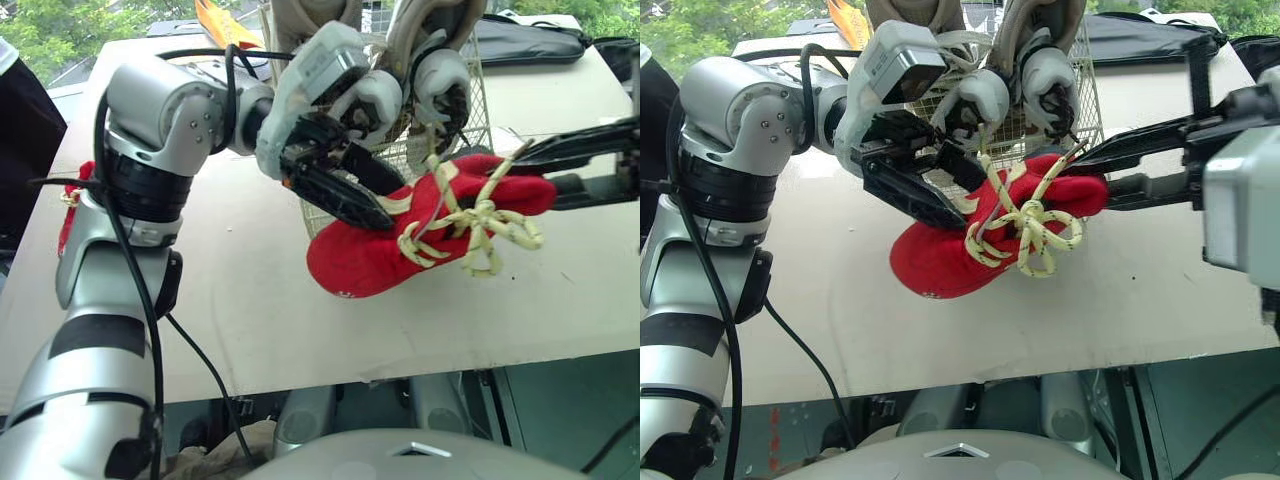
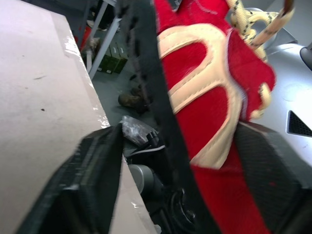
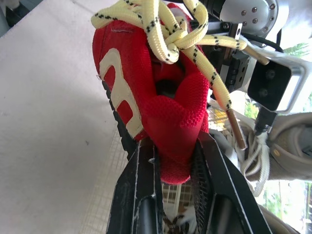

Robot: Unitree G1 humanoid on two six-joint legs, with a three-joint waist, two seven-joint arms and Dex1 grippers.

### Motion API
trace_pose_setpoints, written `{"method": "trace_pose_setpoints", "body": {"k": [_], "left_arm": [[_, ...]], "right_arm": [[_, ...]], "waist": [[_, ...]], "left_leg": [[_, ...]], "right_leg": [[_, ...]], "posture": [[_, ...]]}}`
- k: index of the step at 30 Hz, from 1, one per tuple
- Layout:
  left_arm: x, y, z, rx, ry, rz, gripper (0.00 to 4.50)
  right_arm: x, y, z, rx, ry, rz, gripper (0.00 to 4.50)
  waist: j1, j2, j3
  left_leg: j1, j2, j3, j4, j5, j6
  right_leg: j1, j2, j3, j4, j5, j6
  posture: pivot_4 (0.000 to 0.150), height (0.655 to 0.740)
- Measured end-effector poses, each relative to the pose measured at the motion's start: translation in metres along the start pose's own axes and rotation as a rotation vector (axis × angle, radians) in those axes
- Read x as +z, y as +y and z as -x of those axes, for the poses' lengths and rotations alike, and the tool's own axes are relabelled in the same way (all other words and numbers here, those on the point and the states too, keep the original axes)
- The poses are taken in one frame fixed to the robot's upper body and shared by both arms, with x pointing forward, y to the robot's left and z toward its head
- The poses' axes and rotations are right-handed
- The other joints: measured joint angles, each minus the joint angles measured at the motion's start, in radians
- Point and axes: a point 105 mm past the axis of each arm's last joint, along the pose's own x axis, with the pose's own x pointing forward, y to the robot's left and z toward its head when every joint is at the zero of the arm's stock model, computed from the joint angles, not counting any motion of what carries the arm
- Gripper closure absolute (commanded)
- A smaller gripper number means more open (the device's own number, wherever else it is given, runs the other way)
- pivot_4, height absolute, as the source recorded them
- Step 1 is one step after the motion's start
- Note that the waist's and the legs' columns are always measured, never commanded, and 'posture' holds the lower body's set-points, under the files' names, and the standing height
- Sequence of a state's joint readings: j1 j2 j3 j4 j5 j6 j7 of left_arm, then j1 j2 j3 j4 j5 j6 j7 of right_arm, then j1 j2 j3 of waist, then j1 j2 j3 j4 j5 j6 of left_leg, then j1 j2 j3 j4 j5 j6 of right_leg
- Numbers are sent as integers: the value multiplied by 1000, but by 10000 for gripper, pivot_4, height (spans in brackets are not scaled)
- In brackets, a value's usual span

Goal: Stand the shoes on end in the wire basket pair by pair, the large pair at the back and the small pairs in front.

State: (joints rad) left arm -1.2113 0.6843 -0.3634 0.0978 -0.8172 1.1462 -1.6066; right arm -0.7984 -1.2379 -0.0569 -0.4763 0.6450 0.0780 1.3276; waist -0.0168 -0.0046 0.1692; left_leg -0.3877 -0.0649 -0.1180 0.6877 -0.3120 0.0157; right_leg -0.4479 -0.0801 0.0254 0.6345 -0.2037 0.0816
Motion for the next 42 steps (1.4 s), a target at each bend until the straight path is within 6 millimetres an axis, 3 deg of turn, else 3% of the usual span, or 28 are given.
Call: {"method": "trace_pose_setpoints", "body": {"k": [5, 6, 7, 8, 13, 14, 15, 17, 19, 21, 23, 28, 34, 38, 42], "left_arm": [[-8, 0, -2, 15, 15, 45, 34817], [-11, 1, -2, 21, 11, 60, 37107], [-13, 2, -4, 22, 6, 77, 39124], [-16, 3, -4, 31, -5, 92, 39364], [-11, 2, 10, 111, -155, 46, 39417], [-10, 2, 17, 147, -232, 27, 39447], [-6, 0, 28, 188, -300, -2, 39605], [6, -9, 47, 289, -440, -116, 39640], [14, -17, 52, 323, -560, -221, 39643], [10, -18, 59, 391, -633, -256, 39644], [4, -15, 58, 437, -654, -270, 39645], [6, -11, 55, 519, -681, -340, 39645], [-1, -7, 44, 564, -616, -388, 39645], [-7, -4, 37, 604, -609, -381, 39645], [-6, -8, 37, 626, -589, -401, 39645]], "right_arm": [[-5, 0, -8, 31, -19, -33, 44734], [-5, 1, -9, 49, -25, -78, 34709], [-6, 3, -9, 62, -36, -135, 32227], [-7, 4, -9, 74, -45, -194, 25560], [-20, 1, -7, -41, -44, -319, 7532], [-29, 1, -1, -101, -40, -434, 3534], [-40, 4, 1, -135, -38, -554, 3071], [-63, 0, 8, -290, -122, -836, 3071], [-74, 4, 11, -364, -226, -1032, 3071], [-73, 18, -3, -315, -336, -1211, 3071], [-69, 16, -16, -306, -434, -1304, 3071], [-46, -15, -34, -323, -650, -1336, 3071], [-49, -24, -61, -305, -668, -1406, 3071], [-44, -22, -75, -254, -705, -1427, 21068], [-45, -21, -74, -258, -698, -1418, 37687]], "waist": [[2, 0, 0], [2, 0, 0], [2, 0, 0], [2, 0, 0], [2, 0, 0], [3, 0, 0], [3, -2, 1], [2, -3, 1], [9, -3, 0], [12, -3, 0], [10, -3, 0], [6, -3, 0], [2, -3, 0], [1, -3, 0], [3, -3, 0]], "left_leg": [[1, 0, -1, 0, 0, 0], [1, 0, -1, 0, 0, 0], [1, 0, -2, 1, 0, 0], [1, 0, -2, 1, 0, 0], [3, 0, -1, 1, 0, 0], [3, 1, -2, 1, 0, 0], [2, 1, -2, 2, 0, 0], [3, 1, -1, 3, 0, 0], [4, 0, -2, 3, 0, 0], [3, 0, -3, 3, 0, -1], [3, -1, -2, 3, 0, -1], [4, -1, -2, 2, 0, -1], [4, -1, -2, 2, 0, -1], [4, -1, -2, 1, 0, -1], [4, -1, -2, 2, 0, -1]], "right_leg": [[0, 0, 1, 2, 0, 0], [0, 0, 0, 3, 0, 0], [0, 0, 1, 3, 0, 0], [0, 0, 1, 4, 0, 0], [0, -1, 2, 6, 0, 0], [0, -1, 2, 6, 0, 0], [0, 0, 2, 7, 0, 0], [0, -2, 4, 7, 0, -1], [1, -6, 3, 7, 0, -1], [0, -6, 2, 7, 0, -1], [0, -5, 3, 8, 0, -1], [0, -4, 3, 8, 0, -1], [0, -3, 2, 8, 0, -1], [0, -3, 2, 8, 0, -1], [0, -3, 2, 8, 0, -1]], "posture": [[1500, 7400], [1500, 7400], [1500, 7400], [1500, 7400], [1500, 7400], [1500, 7400], [1500, 7400], [1500, 7400], [1500, 7400], [1500, 7400], [1500, 7400], [1500, 7400], [1500, 7400], [1500, 7400], [1500, 7400]]}}
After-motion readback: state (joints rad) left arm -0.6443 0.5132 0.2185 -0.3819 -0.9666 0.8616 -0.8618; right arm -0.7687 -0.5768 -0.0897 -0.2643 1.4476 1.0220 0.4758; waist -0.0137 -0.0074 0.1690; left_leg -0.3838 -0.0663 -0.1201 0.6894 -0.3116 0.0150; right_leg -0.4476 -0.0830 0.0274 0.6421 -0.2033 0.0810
